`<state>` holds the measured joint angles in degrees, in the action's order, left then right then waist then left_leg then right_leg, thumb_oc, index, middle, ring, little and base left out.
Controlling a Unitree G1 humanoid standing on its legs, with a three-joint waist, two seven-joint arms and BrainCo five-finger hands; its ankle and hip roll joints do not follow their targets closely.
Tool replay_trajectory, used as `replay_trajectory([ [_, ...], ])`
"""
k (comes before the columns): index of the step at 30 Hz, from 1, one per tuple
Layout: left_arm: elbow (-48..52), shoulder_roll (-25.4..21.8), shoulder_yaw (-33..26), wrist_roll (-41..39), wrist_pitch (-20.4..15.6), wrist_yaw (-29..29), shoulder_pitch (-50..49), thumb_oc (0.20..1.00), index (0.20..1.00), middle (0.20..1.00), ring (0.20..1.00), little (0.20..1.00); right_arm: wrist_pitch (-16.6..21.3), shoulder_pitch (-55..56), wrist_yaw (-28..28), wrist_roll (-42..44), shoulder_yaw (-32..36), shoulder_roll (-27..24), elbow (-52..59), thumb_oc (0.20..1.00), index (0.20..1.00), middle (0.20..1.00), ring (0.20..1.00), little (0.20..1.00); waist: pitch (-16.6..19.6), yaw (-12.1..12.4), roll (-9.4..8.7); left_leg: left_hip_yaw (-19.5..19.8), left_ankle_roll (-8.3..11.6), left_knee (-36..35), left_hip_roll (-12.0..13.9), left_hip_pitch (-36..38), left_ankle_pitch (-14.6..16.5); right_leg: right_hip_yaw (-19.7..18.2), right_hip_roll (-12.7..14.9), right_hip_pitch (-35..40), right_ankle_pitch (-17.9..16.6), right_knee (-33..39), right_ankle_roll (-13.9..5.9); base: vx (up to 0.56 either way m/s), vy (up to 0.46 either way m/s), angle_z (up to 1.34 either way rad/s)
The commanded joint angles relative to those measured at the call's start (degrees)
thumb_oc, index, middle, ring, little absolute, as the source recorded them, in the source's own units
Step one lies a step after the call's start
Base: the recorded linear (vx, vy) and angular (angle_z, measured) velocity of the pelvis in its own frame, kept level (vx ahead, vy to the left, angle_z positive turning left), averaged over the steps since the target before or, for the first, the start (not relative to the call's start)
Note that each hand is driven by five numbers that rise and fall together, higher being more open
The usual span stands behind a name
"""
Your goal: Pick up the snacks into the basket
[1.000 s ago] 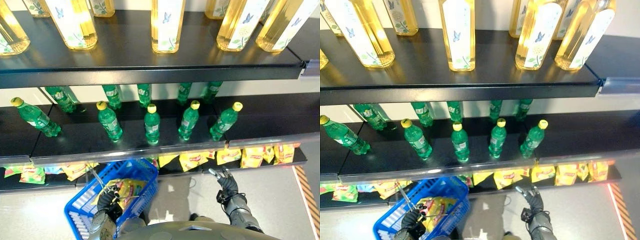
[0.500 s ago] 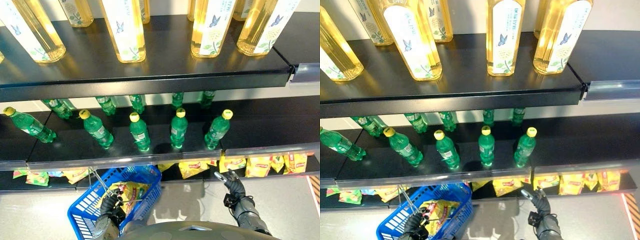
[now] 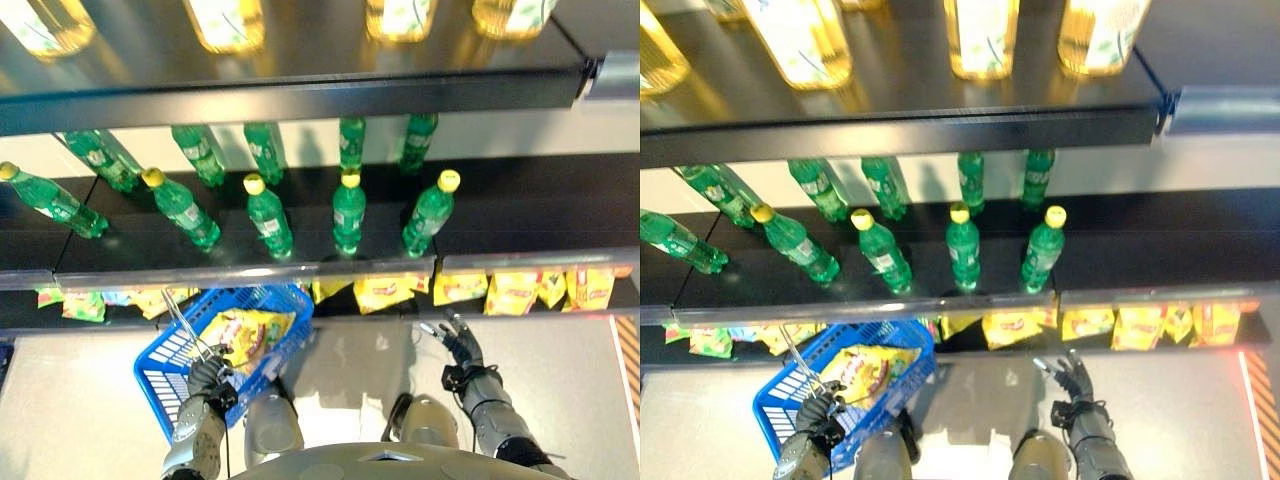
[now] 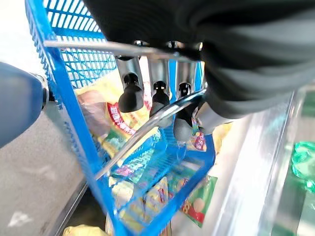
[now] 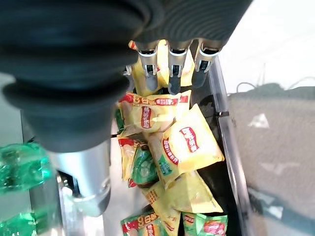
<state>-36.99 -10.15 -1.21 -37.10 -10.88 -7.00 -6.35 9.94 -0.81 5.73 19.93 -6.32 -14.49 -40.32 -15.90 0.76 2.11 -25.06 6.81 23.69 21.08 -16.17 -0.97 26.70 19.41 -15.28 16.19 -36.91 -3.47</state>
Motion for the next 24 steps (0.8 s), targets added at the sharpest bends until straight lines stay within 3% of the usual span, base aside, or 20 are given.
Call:
replay_trajectory([
  [1,8.95,-1.0,1.57,-0.57,-5.0,-0.06,1.26,0.2,0.2,0.2,0.2,0.2,3.18,-1.88,0.47,-2.15,1.16,-1.26,5.73,1.0,1.0,1.0,1.0,1.0,0.14,-0.5,-0.48,1.98,-1.24,14.4,3.55,-6.38,7.68,0.56,-0.71,-0.69,-3.76,1.73,-1.87,-0.12,-0.009,-0.05],
  [7,9.84,-1.26,0.56,-0.54,-5.52,-1.1,1.79,0.2,0.2,0.2,0.2,0.2,4.8,-2.14,1.65,-5.62,2.06,-3.14,10.64,1.0,1.0,1.0,1.0,1.0,0.05,-0.51,-0.31,2.16,-1.69,20.03,5.0,-10.89,10.45,-0.68,1.11,-6.91,-1.55,-4.83,-1.47,-0.08,0.009,-0.04],
  [13,8.77,-1.27,-0.58,0.14,-6.67,-1.78,1.82,0.2,0.2,0.2,0.2,0.2,7.83,0.65,4.18,-14.5,3.29,-6.41,20.91,1.0,1.0,1.0,1.0,1.0,-0.9,-0.99,-0.42,2.25,-2.75,24.73,7.08,-11.83,13.46,-2.51,2.42,-10.03,0.15,-9.64,-1.67,-0.02,0.014,-0.1],
  [24,9.23,-1.69,0.48,-0.38,-7.99,-1.6,0.54,0.2,0.2,0.2,0.2,0.2,12.0,6.84,5.32,-17.87,6.71,-8.67,41.14,1.0,1.0,1.0,1.0,1.0,-0.6,-2.93,-1.15,0.69,-2.32,24.31,7.75,-9.79,13.85,-2.78,2.81,-8.63,0.82,-9.29,-2.5,0.03,0.021,-0.03],
])
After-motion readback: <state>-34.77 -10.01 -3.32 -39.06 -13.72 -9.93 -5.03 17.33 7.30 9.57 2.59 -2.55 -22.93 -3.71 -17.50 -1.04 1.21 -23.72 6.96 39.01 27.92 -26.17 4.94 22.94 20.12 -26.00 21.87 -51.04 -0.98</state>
